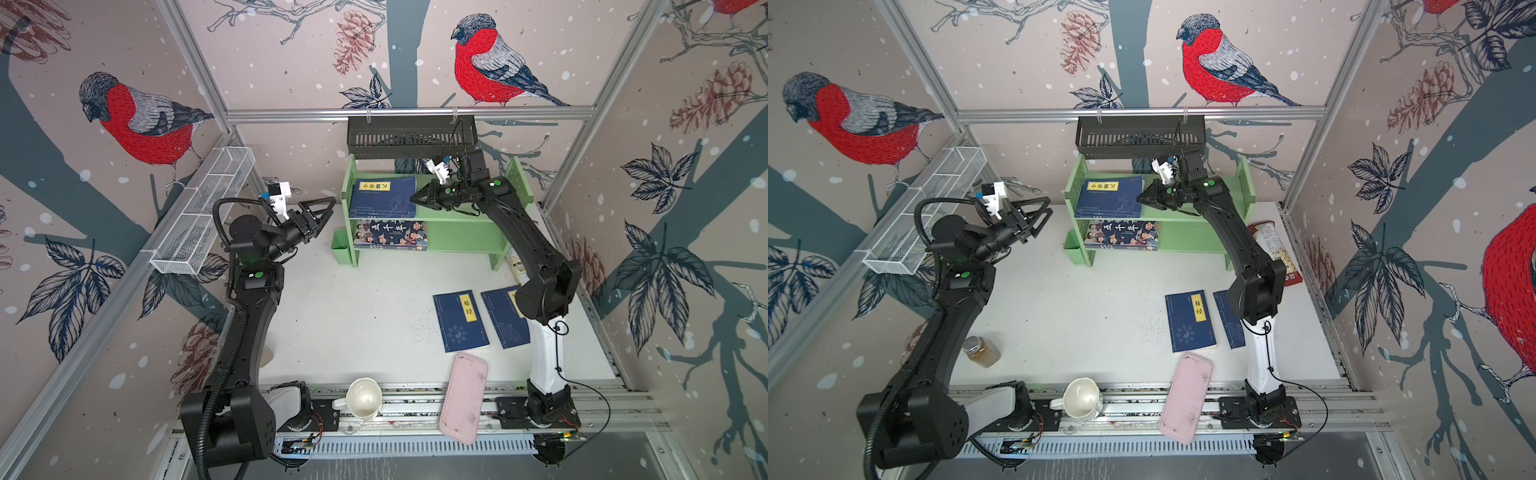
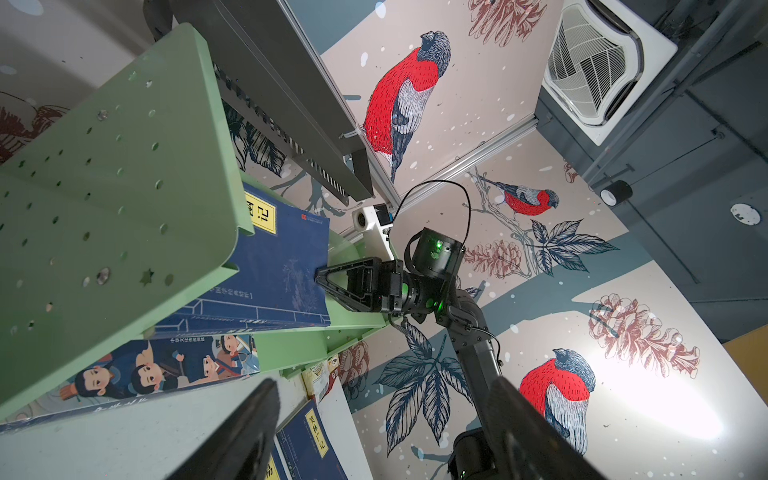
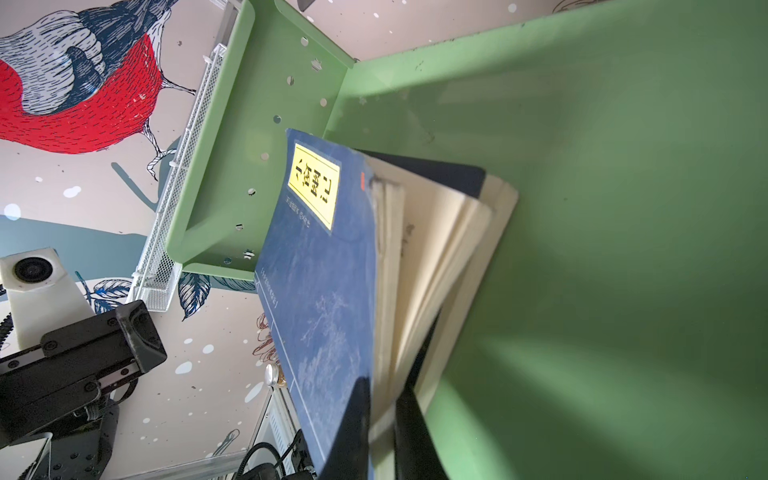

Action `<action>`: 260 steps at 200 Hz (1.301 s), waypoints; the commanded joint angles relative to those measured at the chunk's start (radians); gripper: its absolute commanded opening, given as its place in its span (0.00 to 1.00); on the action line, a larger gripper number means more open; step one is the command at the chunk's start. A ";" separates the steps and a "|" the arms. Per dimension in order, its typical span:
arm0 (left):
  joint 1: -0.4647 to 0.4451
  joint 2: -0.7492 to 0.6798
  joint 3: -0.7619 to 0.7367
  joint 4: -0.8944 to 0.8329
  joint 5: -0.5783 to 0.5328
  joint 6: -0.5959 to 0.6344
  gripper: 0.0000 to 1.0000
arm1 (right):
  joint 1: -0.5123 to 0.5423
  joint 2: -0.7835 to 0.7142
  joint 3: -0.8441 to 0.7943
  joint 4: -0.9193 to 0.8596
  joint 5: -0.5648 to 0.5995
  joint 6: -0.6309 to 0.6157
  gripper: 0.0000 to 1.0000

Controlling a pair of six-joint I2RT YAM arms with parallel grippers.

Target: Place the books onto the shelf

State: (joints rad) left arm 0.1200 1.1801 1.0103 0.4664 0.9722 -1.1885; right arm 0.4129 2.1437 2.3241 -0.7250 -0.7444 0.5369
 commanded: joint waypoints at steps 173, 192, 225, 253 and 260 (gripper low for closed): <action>0.000 -0.008 0.001 0.058 0.013 -0.006 0.79 | -0.008 -0.011 -0.001 0.009 -0.121 -0.083 0.04; 0.000 -0.007 0.001 0.058 0.013 -0.008 0.80 | -0.008 -0.007 0.000 0.011 -0.117 -0.077 0.04; 0.000 -0.008 0.000 0.061 0.013 -0.010 0.79 | -0.007 -0.006 -0.002 0.021 -0.109 -0.065 0.04; 0.000 -0.007 0.001 0.061 0.013 -0.011 0.79 | -0.008 -0.002 -0.001 0.042 -0.106 -0.045 0.04; 0.000 -0.005 0.001 0.061 0.013 -0.011 0.79 | -0.008 -0.002 -0.002 0.047 -0.101 -0.041 0.04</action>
State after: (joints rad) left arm 0.1200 1.1767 1.0088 0.4667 0.9714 -1.1904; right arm 0.4042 2.1361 2.3230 -0.7246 -0.8448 0.4755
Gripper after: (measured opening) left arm 0.794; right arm 0.109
